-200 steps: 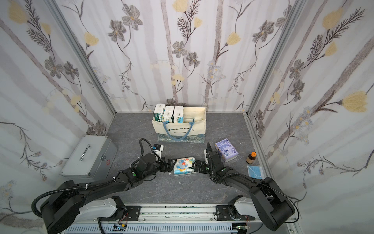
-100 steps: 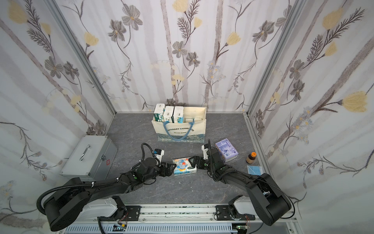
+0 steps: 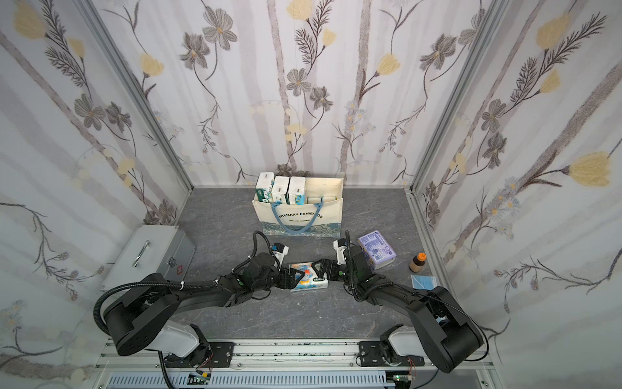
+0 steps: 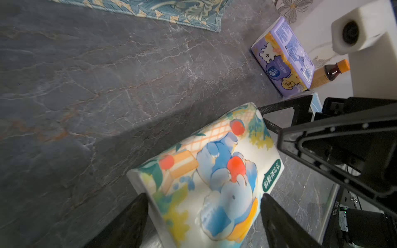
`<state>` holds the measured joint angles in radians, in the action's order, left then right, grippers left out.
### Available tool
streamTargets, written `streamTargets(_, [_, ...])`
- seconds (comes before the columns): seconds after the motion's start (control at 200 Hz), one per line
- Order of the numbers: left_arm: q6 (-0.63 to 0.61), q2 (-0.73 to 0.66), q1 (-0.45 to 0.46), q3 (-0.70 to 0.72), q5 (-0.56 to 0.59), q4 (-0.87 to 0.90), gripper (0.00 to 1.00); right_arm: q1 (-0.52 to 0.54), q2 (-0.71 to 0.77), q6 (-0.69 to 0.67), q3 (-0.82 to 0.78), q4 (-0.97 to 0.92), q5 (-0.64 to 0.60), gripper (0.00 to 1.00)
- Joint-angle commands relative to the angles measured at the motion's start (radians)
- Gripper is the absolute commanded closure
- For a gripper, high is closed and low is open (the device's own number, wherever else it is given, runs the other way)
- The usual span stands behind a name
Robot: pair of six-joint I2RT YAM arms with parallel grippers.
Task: Put tissues into the canvas bag
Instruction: Move the pack of facial tissues to the center of the board.
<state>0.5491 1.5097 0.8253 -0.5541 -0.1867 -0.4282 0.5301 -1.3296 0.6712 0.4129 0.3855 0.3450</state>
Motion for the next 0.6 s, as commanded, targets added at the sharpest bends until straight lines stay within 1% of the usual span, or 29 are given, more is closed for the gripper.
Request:
streamTargets(0.0, [-0.017, 0.057, -0.005, -0.048, -0.105, -0.006, 0.19, 0.002, -0.005, -0.008, 0.007, 0.036, 0.019, 0.01])
streamTargets(0.06, [-0.016, 0.086, -0.009, -0.068, -0.129, -0.016, 0.2, 0.002, -0.007, -0.007, 0.006, 0.04, 0.023, 0.01])
streamTargets(0.24, [-0.018, 0.113, -0.031, -0.097, -0.114, -0.007, 0.2, 0.001, -0.005, -0.006, -0.004, 0.058, 0.036, 0.01])
streamTargets(0.385, [-0.018, 0.159, -0.044, -0.139, -0.134, 0.0, 0.2, 0.001, -0.004, -0.004, -0.012, 0.069, 0.046, 0.01])
streamTargets(0.495, [-0.013, 0.141, -0.046, -0.124, -0.114, -0.005, 0.19, 0.001, 0.006, -0.005, -0.02, 0.076, 0.051, 0.01])
streamTargets(0.595, [-0.001, 0.1, -0.047, -0.086, -0.062, -0.008, 0.18, 0.001, 0.023, 0.0, -0.03, 0.07, 0.028, 0.01])
